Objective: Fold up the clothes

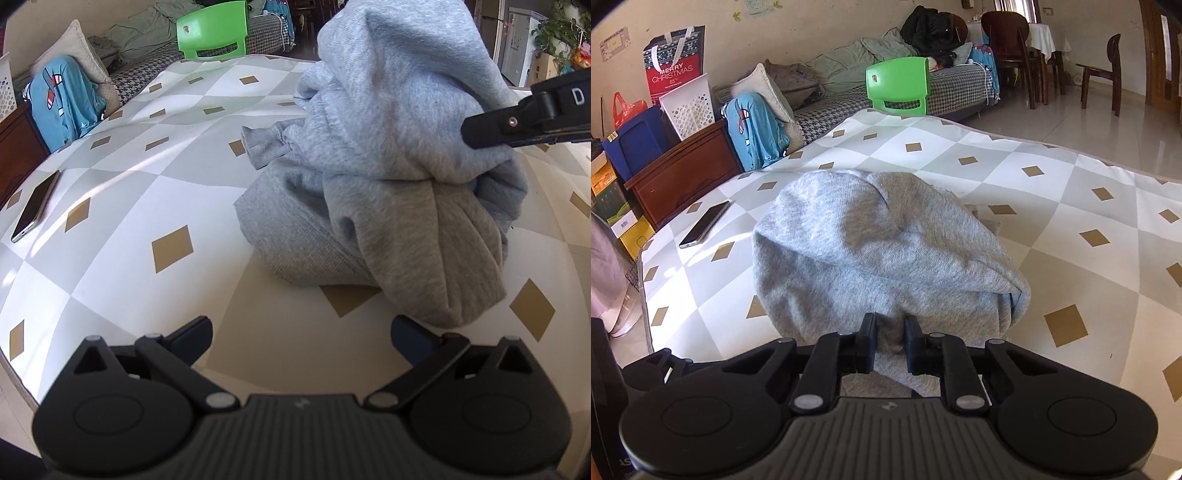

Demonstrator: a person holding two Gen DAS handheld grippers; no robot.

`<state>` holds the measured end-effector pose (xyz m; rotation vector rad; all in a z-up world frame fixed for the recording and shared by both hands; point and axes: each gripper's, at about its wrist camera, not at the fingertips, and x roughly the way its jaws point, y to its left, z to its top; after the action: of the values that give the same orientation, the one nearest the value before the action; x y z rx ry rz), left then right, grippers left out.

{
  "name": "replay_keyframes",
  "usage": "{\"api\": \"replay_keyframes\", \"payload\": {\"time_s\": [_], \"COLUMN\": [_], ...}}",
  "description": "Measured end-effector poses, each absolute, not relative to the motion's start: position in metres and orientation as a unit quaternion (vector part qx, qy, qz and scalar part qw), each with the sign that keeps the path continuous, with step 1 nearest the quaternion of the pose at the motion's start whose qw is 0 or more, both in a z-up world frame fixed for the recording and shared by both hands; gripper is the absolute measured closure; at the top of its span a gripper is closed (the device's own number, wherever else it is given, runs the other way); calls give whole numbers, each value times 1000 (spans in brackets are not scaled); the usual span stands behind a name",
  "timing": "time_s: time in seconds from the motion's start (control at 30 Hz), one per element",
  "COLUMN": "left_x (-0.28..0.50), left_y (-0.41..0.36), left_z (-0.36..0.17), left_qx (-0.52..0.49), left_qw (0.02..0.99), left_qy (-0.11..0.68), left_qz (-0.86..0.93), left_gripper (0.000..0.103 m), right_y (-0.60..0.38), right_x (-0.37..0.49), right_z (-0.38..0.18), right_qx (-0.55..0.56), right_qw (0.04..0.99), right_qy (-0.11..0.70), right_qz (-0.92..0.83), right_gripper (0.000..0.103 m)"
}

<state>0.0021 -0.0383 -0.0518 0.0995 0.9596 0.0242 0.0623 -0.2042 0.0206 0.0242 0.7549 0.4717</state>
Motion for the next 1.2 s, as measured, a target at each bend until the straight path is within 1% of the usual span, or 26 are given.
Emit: {"api": "replay_keyframes", "payload": {"time_s": [0.13,0.23,0.3,0.43,0.6,0.67,0.8,0.87,1.0,1.07,1.2], "left_x": [1,0,-1,-3,-4,-4,-7,-8,-8,-7,-5], "left_y": [-37,-38,-39,-41,-41,-41,-42,-42,-42,-42,-41], "left_z": [-51,-51,-52,-52,-52,-52,-51,-51,-50,-51,-53], "left_qx": [48,50,52,55,54,51,51,51,47,44,33], "left_qw": [887,886,886,886,887,887,888,889,890,889,888], "left_qy": [460,460,460,460,458,458,456,455,454,456,459], "left_qz": [13,12,11,9,11,11,10,8,8,8,6], "left_gripper": [0,0,0,0,0,0,0,0,0,0,0], "right_y": [-220,-238,-252,-282,-296,-292,-280,-275,-267,-263,-244], "right_x": [65,69,72,80,82,79,72,69,66,64,59], "right_z": [36,48,54,60,61,59,55,52,49,47,40], "right_qx": [30,48,55,76,102,92,65,58,63,62,33], "right_qw": [920,934,943,948,942,940,935,932,923,919,906], "right_qy": [337,316,305,304,313,319,330,335,343,348,367], "right_qz": [198,157,123,55,63,79,110,126,160,176,211], "right_gripper": [89,93,93,92,90,83,75,68,57,49,44]}}
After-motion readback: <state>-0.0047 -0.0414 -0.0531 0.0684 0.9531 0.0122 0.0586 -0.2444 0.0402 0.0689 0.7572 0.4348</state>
